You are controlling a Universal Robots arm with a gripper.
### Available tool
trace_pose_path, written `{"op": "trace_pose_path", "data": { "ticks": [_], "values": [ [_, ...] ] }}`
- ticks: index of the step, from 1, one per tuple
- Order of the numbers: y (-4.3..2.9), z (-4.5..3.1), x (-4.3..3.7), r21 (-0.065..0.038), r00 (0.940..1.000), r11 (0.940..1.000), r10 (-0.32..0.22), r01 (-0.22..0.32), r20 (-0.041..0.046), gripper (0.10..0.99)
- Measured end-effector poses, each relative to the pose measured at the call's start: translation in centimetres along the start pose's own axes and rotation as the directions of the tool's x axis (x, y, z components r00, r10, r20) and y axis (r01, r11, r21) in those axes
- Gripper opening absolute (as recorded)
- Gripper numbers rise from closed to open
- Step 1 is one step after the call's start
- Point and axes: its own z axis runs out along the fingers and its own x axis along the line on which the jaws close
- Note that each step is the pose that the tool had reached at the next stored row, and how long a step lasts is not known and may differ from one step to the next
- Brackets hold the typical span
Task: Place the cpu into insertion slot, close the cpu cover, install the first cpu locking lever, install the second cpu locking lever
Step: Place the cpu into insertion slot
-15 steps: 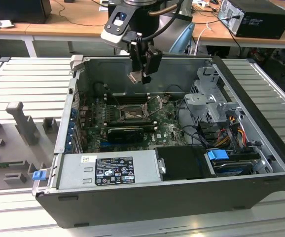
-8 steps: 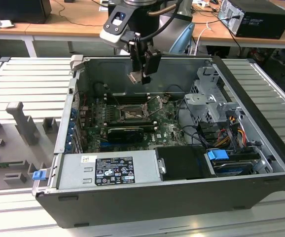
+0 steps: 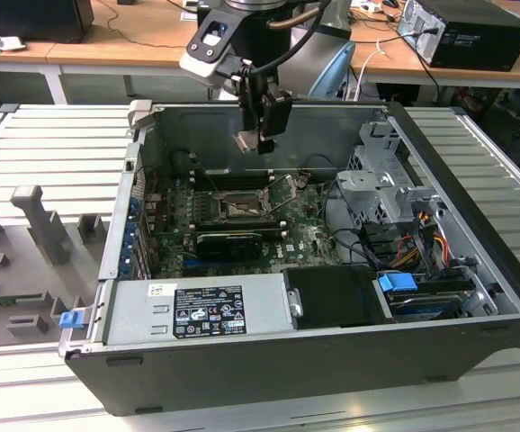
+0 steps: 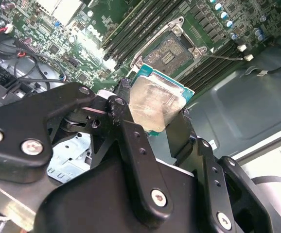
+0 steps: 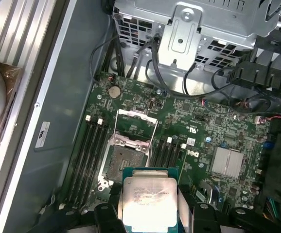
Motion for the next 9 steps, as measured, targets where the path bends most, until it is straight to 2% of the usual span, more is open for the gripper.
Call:
{"op": "trace_pose_path", "data": {
  "ticks": [9],
  "values": [
    [0.0, 0.03, 0.0, -0.002, 0.997, 0.997, 0.077, -0.077, 0.0069, 0.537]
  ]
}}
